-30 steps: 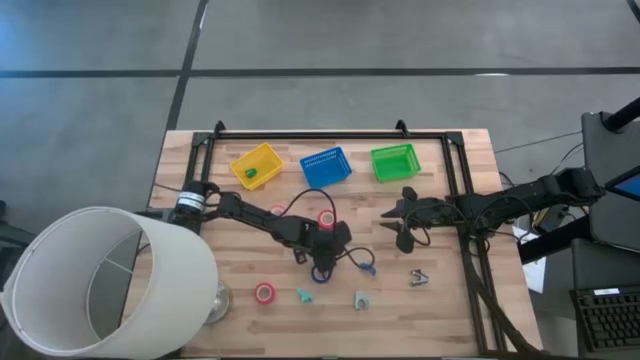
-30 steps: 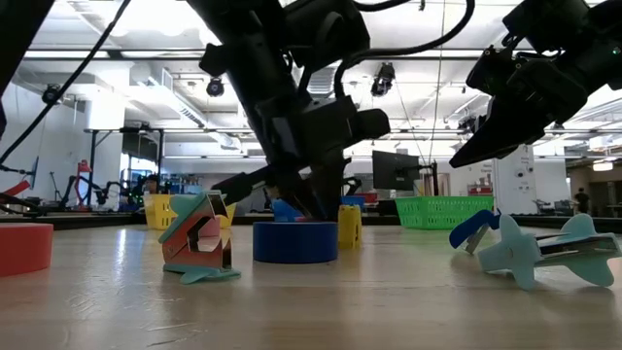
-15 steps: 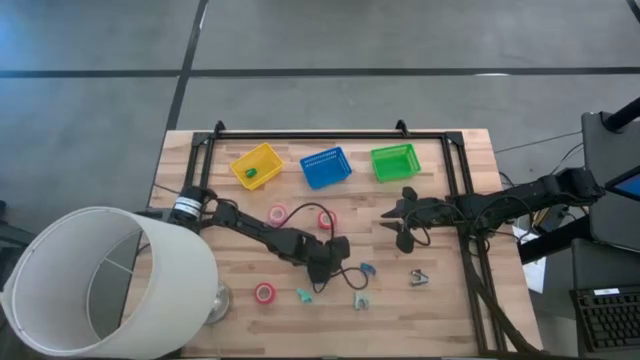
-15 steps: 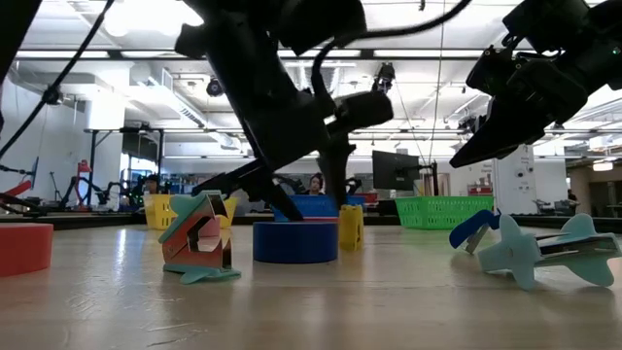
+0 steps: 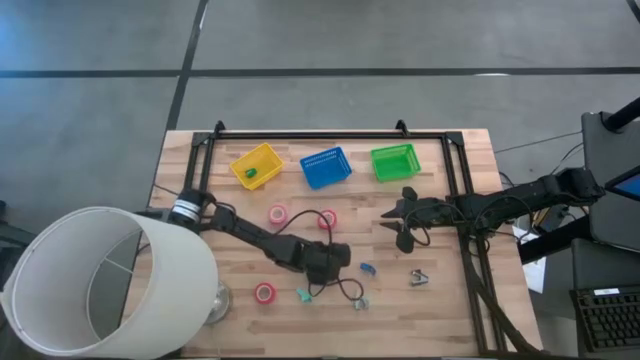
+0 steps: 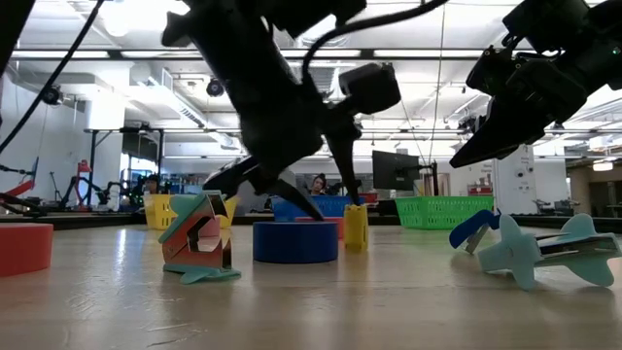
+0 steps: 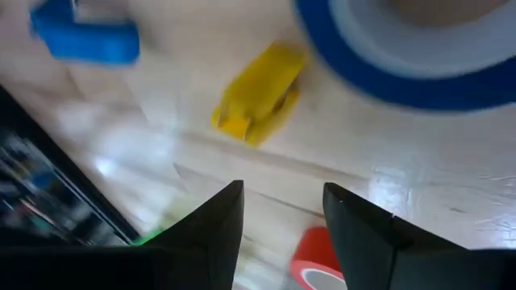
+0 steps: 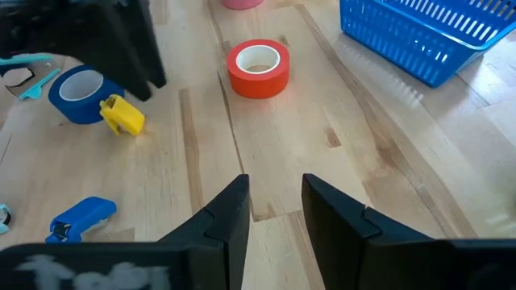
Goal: Pick and place Stapler, Stapler remover, tape
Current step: Put the yellow stapler into the yellow basket
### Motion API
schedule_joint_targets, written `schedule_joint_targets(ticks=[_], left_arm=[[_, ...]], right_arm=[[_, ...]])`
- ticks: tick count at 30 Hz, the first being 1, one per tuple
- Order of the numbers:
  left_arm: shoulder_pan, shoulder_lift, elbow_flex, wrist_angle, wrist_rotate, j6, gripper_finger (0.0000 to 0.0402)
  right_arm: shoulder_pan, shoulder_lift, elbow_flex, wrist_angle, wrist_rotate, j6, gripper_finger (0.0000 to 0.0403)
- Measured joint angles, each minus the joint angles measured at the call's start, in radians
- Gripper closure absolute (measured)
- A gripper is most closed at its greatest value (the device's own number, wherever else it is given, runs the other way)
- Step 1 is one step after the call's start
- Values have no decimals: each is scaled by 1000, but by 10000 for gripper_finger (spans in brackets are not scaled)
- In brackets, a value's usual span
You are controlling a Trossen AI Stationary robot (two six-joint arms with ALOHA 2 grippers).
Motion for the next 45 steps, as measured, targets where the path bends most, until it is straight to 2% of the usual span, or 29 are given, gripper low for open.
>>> schedule_joint_targets(ticks=[3,17,24,45], left_arm=[[-17,0,0,0,1,57,227],[-35,-1,0,49,5,143,227],[-56,-1,0,56,54,222,227],[-44,22,0,67,100,238,227]], right_arm=[[0,0,0,0,0,0,298],[0,0,0,0,0,0,300],[0,0,0,0,0,0,309],[0,0,0,1,0,3,319]])
